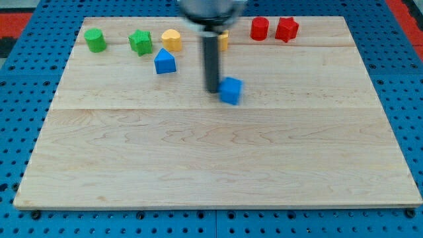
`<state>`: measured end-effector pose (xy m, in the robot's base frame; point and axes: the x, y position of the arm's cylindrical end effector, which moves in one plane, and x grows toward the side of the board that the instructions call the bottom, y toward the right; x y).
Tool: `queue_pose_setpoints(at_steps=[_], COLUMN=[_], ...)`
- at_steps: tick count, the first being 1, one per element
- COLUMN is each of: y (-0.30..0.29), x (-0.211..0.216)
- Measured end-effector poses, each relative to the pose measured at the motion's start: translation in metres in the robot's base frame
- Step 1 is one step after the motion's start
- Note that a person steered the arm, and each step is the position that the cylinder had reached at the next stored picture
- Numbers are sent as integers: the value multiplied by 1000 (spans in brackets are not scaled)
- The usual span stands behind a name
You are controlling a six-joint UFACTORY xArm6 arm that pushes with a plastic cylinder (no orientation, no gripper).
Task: Push the blue cube towards the bottom of the red star
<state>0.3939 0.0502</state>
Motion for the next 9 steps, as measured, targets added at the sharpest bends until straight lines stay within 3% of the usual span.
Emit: queue_pose_setpoints(at_steps=[1,2,3,5,6,8,9], y=[38,28,75,102,105,126,92], x=[39,87,73,-24,35,-31,-63])
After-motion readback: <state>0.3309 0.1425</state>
